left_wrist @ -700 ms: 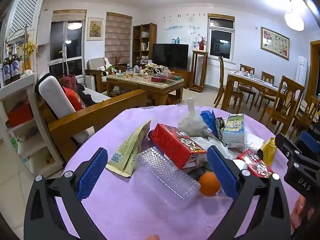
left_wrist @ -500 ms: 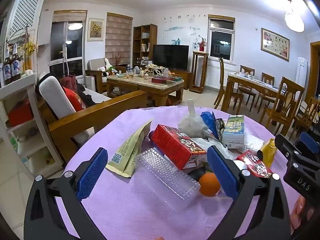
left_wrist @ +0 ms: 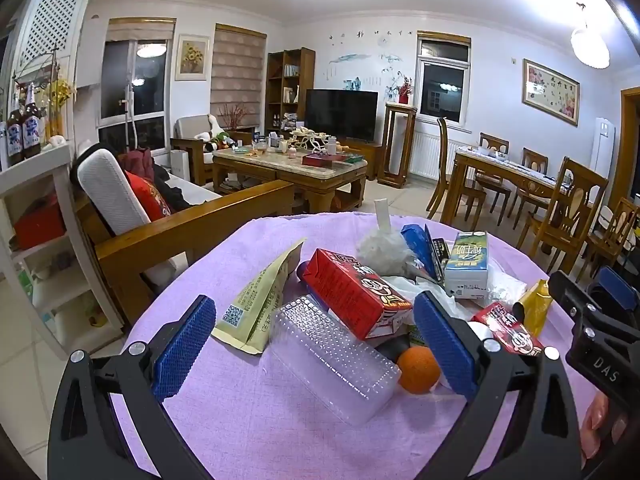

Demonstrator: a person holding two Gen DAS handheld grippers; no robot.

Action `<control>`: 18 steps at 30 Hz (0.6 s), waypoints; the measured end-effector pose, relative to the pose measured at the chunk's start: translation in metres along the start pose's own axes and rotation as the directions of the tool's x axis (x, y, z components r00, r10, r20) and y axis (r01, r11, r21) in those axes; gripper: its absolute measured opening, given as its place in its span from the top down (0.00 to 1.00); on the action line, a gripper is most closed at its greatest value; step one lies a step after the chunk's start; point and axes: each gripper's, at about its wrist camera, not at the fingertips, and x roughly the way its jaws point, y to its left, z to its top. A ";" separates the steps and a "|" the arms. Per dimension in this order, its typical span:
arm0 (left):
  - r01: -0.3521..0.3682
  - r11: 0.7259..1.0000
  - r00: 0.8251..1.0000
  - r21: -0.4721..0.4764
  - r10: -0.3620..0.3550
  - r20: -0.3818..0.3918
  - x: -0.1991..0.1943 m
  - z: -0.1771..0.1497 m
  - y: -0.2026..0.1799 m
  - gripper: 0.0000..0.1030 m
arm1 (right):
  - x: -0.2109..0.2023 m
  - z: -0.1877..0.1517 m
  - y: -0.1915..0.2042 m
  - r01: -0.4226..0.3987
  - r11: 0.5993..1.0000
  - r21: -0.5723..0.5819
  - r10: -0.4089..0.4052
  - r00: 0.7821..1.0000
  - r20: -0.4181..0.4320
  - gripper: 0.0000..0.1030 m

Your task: Collect trash

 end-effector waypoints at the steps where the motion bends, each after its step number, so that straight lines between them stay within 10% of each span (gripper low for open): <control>1: 0.000 1.000 1.000 0.000 0.000 -0.001 0.000 0.000 0.000 0.05 | 0.000 0.000 0.000 0.000 1.000 0.000 0.000 1.000 0.000 0.04; 18: -0.001 1.000 1.000 0.000 0.001 0.004 -0.002 0.000 0.002 0.05 | 0.000 0.000 0.000 0.000 1.000 0.001 0.000 1.000 0.001 0.04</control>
